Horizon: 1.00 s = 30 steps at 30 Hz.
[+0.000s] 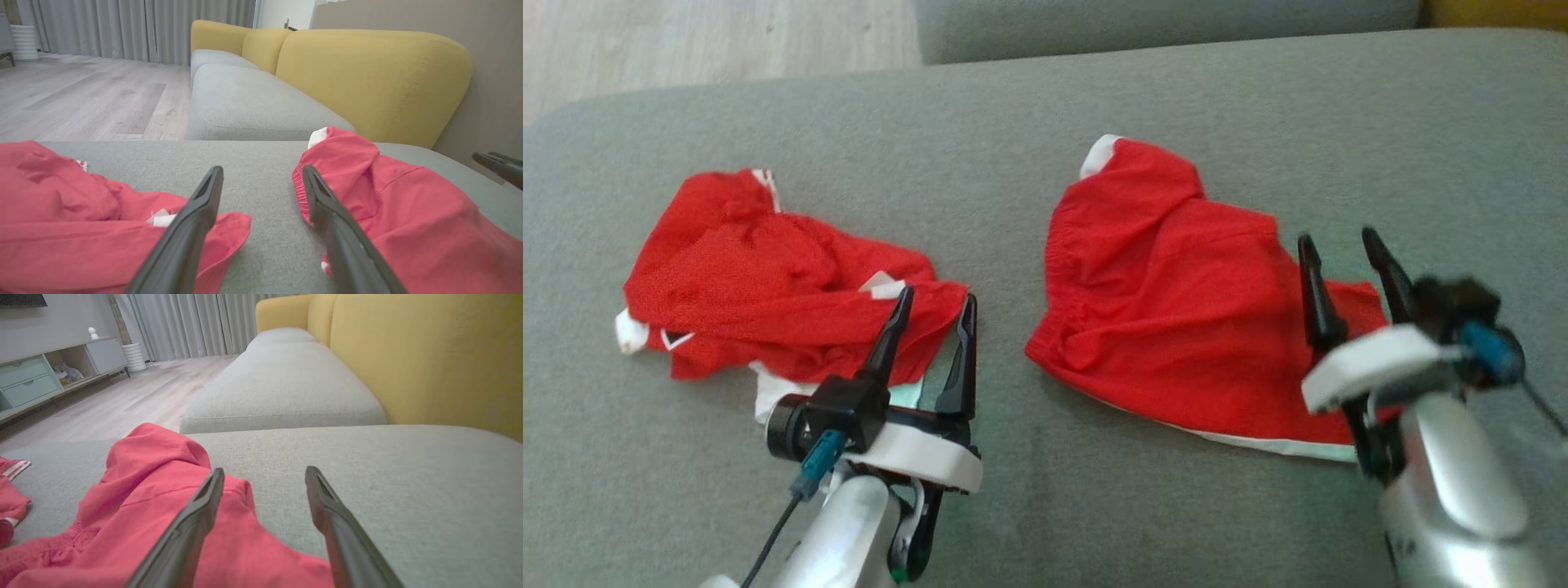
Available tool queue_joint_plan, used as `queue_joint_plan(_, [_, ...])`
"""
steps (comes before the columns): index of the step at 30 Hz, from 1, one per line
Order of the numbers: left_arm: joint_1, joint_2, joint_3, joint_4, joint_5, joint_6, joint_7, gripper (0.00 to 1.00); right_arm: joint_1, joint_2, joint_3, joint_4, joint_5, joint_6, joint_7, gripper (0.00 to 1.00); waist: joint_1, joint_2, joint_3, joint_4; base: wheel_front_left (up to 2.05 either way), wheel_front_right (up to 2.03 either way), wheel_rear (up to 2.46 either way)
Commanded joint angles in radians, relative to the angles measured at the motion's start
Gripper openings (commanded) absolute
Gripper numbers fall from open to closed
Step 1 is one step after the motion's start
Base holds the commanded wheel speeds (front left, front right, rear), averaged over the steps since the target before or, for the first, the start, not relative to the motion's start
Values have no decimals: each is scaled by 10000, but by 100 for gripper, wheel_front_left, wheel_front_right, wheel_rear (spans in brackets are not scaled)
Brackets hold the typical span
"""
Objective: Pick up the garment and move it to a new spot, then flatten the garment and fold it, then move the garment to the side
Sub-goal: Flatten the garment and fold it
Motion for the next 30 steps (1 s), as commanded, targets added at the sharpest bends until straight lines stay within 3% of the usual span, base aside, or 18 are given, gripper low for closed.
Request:
queue_joint_plan(1, [-511, 36, 251, -241, 28, 11, -93, 100, -781, -139, 268, 39, 130, -7, 284, 100, -1, 0, 209, 231, 0, 0, 0])
queue_joint_plan(7, [-721, 16, 77, -167, -36, 11, -93, 100, -2462, -684, 1111, 2064, 1366, -7, 2073, 100, -1, 0, 406, 669, 0, 0, 0])
queue_joint_plan(15, [-694, 4, -42, -170, -218, 103, -93, 100, -3064, -1775, 4155, 3260, 3071, -7, 3964, 99, -1, 0, 284, 921, 0, 0, 0])
queue_joint_plan(16, [-681, 4, -40, -171, -231, 114, -93, 100, -3106, -1936, 4404, 3250, 3244, -7, 3970, 30, -1, 0, 261, 922, 0, 0, 0])
queue_joint_plan(17, [-681, 4, -40, -171, -231, 114, -93, 100, -3106, -1936, 4404, 3250, 3244, -7, 3970, 30, -1, 0, 261, 922, 0, 0, 0])
queue_joint_plan(18, [-668, 4, -29, -167, -239, 125, -93, 100, -3149, -2069, 4589, 3227, 3432, -7, 3918, 0, -1, 0, 233, 913, 0, 0, 0])
queue_joint_plan(23, [-634, 3, 42, -177, -230, 182, -93, 100, -3522, -2760, 4976, 3058, 3980, -7, 3182, 0, -1, 0, 157, 790, 0, 0, 0])
queue_joint_plan(30, [-699, 2, 60, -311, -167, 204, -93, 100, -4357, -3566, 4162, 3598, 3487, -7, 1541, 0, -1, 0, 346, 602, 0, 0, 0])
